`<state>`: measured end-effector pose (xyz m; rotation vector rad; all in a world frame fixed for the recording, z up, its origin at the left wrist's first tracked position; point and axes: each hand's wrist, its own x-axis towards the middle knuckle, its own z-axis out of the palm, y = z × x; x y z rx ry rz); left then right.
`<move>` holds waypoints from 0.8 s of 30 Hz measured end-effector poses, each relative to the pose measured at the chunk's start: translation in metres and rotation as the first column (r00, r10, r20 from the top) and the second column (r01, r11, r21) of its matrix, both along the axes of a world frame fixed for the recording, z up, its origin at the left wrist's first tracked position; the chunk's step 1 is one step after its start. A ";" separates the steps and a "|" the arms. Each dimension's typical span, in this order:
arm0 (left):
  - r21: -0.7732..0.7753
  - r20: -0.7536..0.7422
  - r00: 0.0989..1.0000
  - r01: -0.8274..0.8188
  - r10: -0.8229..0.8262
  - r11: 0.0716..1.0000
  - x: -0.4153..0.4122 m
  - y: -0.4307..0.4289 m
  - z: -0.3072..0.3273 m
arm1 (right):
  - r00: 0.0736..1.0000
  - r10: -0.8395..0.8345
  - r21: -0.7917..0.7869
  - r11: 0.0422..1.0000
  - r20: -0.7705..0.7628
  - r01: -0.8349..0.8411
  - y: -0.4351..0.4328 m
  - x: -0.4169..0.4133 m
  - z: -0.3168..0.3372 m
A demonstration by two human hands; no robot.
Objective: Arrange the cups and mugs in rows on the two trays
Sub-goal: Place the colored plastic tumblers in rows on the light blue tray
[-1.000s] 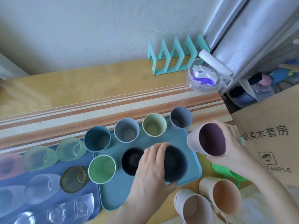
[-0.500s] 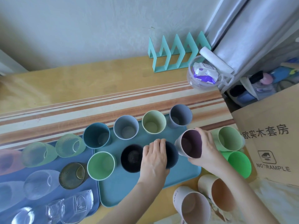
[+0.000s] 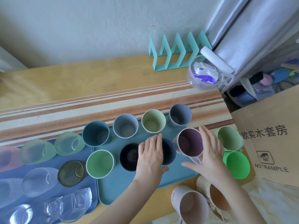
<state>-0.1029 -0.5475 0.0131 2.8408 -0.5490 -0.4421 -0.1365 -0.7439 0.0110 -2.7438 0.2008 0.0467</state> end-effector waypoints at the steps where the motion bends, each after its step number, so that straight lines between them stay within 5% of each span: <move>1: -0.020 0.013 1.000 -0.002 0.002 1.000 -0.001 0.004 0.003 | 1.000 0.015 -0.017 1.000 0.024 -0.015 0.008 -0.004 0.005; 11: -0.091 0.049 0.990 -0.129 0.133 0.988 -0.011 0.083 0.011 | 0.990 0.133 -0.120 0.983 -0.051 -0.138 0.070 -0.003 -0.014; 24: -0.195 0.038 0.985 -0.155 0.165 0.969 -0.028 0.085 0.004 | 0.995 0.099 -0.047 0.994 -0.018 -0.100 0.068 -0.002 -0.018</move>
